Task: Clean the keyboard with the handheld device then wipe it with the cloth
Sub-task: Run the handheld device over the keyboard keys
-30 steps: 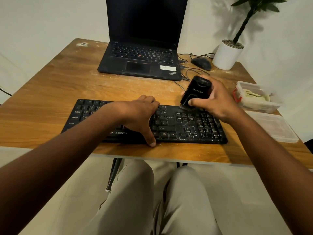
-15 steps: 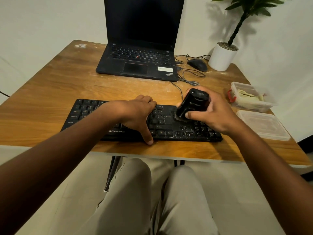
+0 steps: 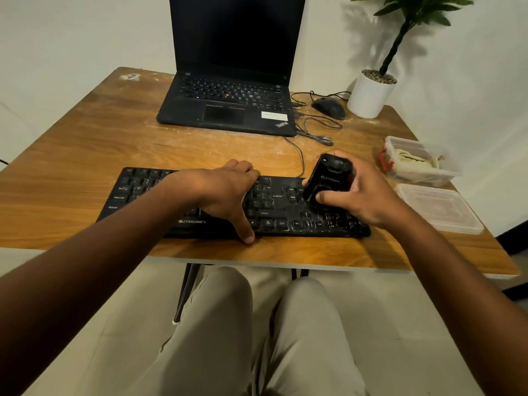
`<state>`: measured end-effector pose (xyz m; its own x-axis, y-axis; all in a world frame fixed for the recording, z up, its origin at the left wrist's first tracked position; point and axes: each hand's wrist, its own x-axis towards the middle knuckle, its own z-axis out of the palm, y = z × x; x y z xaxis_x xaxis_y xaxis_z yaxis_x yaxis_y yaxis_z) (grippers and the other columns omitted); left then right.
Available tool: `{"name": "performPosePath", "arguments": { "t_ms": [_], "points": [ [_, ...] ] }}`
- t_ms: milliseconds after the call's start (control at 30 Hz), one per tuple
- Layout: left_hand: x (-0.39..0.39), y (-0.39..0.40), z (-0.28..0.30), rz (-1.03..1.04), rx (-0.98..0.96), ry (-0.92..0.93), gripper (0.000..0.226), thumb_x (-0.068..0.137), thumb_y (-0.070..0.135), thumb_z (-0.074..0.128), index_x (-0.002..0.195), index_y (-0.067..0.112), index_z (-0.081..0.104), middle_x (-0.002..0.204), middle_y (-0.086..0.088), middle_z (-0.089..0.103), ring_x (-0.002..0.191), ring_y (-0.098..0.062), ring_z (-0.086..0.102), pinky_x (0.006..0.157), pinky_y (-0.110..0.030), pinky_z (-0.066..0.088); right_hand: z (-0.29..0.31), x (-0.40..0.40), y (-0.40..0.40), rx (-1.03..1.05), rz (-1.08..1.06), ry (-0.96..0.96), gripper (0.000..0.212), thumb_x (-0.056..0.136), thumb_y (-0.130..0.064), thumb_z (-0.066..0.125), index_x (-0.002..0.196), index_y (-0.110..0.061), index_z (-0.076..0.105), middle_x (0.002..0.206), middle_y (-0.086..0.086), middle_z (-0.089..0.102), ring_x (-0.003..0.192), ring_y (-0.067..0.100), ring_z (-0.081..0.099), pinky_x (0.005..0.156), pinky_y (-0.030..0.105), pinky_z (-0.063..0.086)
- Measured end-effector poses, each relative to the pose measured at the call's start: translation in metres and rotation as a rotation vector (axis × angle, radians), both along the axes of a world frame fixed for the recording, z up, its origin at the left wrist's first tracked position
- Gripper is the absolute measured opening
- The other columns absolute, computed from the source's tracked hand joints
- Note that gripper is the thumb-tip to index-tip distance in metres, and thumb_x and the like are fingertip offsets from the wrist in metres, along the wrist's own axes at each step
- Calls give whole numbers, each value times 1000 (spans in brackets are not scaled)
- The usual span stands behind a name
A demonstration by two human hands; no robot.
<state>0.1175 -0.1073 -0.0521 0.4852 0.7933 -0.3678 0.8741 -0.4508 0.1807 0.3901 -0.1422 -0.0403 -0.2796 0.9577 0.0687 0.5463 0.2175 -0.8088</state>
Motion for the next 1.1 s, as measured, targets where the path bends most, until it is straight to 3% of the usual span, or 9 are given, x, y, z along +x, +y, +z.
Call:
{"name": "performPosePath", "arguments": {
  "t_ms": [100, 267, 400, 533, 700, 867, 1100],
  "points": [
    [0, 2, -2, 1, 0, -9, 135, 53, 63, 91, 159, 22, 17, 153, 4, 27, 141, -18, 24, 118, -48, 34, -3, -1, -14, -14, 78, -43, 48, 80, 6, 78, 117, -18, 60, 112, 5, 74, 109, 22, 70, 98, 51, 55],
    [0, 2, -2, 1, 2, -6, 136, 52, 64, 90, 160, 23, 17, 152, 5, 28, 140, -18, 25, 118, -47, 34, 9, 8, -16, -81, 103, -18, 49, 78, 3, 81, 118, -17, 61, 113, 10, 73, 112, 25, 70, 100, 54, 54],
    [-1, 0, 1, 6, -12, -12, 134, 55, 62, 91, 160, 22, 17, 154, 4, 26, 142, -19, 23, 119, -48, 33, 4, -4, -4, 53, -41, -9, 54, 74, 2, 83, 110, -33, 62, 108, -2, 73, 106, 17, 70, 97, 54, 55],
    [-1, -3, 1, 12, -17, -10, 135, 55, 63, 91, 160, 22, 17, 155, 4, 24, 143, -19, 22, 120, -48, 32, -3, -6, -16, 16, 47, -46, 51, 73, 1, 83, 112, -25, 63, 110, 5, 74, 107, 24, 71, 96, 56, 55],
    [1, -3, 2, 11, -17, 3, 135, 56, 61, 91, 161, 22, 14, 158, 3, 22, 145, -21, 21, 120, -46, 31, 18, -4, -30, -61, 167, -70, 47, 76, 10, 79, 115, -12, 66, 110, 1, 76, 108, 13, 71, 97, 35, 57],
    [1, -5, 4, 16, -17, 10, 133, 58, 59, 91, 161, 21, 15, 160, 1, 21, 146, -22, 20, 121, -47, 30, 9, -27, -16, 62, 60, -46, 45, 76, 2, 80, 115, -17, 68, 112, -1, 74, 108, 11, 69, 97, 44, 57],
    [1, -2, 2, 21, -12, 20, 135, 55, 63, 91, 161, 21, 17, 157, 1, 24, 145, -22, 23, 120, -50, 31, 8, -24, -32, 26, 180, -192, 46, 75, -8, 82, 115, -25, 68, 110, -5, 74, 108, 14, 69, 98, 49, 53]
  ]
}}
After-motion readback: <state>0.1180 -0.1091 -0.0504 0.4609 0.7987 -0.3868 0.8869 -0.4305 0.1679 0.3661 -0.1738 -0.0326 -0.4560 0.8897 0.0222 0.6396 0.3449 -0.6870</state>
